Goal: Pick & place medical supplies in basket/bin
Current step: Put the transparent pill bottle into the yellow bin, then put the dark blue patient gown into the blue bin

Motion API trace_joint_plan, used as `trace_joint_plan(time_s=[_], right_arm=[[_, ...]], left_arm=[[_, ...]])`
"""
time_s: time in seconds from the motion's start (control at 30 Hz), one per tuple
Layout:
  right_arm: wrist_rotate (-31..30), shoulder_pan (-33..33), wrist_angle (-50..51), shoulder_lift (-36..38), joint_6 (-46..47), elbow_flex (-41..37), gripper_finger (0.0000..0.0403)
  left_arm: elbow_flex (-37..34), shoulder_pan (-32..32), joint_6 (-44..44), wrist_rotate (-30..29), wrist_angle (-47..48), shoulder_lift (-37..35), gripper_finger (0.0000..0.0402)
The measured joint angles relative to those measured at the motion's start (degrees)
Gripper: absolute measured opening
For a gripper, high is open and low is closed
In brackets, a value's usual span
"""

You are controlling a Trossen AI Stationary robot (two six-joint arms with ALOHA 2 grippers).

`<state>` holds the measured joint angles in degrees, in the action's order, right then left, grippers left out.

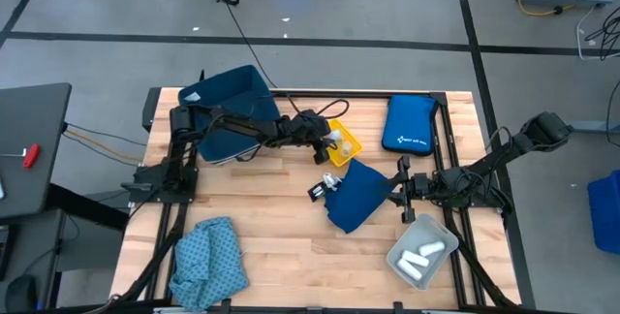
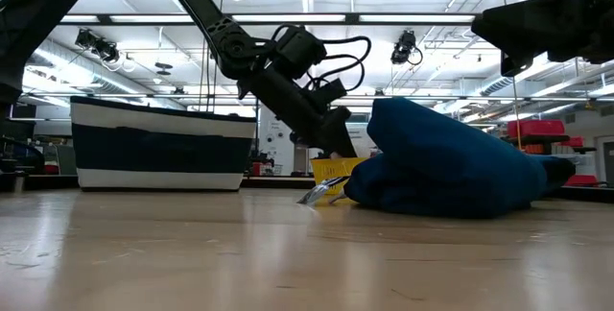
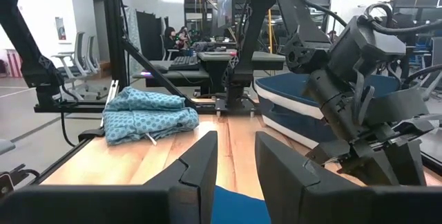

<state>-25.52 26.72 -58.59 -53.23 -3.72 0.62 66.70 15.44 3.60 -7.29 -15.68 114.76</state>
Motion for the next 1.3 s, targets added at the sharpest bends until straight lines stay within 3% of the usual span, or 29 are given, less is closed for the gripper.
trace_joint_plan(time_s=[0.27,0.7,0.9,1.13,1.3], right_arm=[[0.00,0.00,-0.02,0.00,-0.09,0.00,0.0105],[-0.02,0.00,-0.06,0.00,0.04,0.00,0.0105],[-0.02,0.00,0.11,-0.02,0.04,0.00,0.0105],[-0.02,0.00,0.13,-0.02,0.33,0.00,0.0105],[0.20,-0.02,0.15,-0.02,0.47,0.00,0.0105]], left_arm=[[0.00,0.02,0.04,2.39,0.93,0.00,0.0180],[-0.06,0.01,2.58,2.24,-2.22,-0.49,0.0188],[-0.11,-0.60,4.82,6.86,-4.90,-3.14,0.0182],[-0.26,-4.57,5.21,12.37,-10.99,-8.22,0.0179],[-0.22,-9.83,7.89,12.84,-17.32,-11.13,0.0179]])
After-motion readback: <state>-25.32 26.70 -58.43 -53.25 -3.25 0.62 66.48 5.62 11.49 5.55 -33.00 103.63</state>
